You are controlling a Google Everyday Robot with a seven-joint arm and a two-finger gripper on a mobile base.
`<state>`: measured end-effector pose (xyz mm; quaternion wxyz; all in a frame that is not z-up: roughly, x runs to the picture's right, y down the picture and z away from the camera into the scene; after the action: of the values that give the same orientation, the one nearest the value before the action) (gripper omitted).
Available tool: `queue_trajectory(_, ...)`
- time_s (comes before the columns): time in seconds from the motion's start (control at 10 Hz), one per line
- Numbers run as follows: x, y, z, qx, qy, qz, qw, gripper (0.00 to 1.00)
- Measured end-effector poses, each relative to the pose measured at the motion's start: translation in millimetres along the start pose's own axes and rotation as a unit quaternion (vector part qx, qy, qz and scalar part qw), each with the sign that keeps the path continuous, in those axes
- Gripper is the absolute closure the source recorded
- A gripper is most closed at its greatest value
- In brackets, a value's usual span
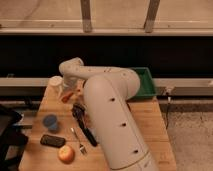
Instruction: Place pepper in plastic cup
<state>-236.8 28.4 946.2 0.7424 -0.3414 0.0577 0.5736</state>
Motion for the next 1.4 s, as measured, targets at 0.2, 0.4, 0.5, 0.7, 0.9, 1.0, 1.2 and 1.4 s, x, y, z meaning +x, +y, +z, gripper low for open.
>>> queue_trajectory(0.2,-2.8,-1.3,4.8,-0.007,0.002,0.004,1.0,0.3)
queue_trajectory(0.4,-1.3,5.3,10.5,-0.011,0.007,0.002,0.9999,0.3)
queue_trajectory(0.5,0.5,6.3,12.7,-0.011,0.01,0.001,0.9999,0.3)
queue_trajectory(0.7,5.2,5.9,17.9,-0.008,0.018,0.002,0.9998,0.31)
queue_trajectory(0.9,7.0,5.5,20.2,-0.007,0.02,0.004,0.9998,0.42)
queue_trajectory(1.0,8.0,3.9,20.6,-0.006,0.022,0.005,0.9997,0.53)
queue_trajectory(1.2,12.5,1.2,20.0,-0.004,0.028,0.006,0.9996,0.73)
queue_trajectory(1.4,11.3,2.8,18.9,-0.009,0.019,0.005,0.9998,0.94)
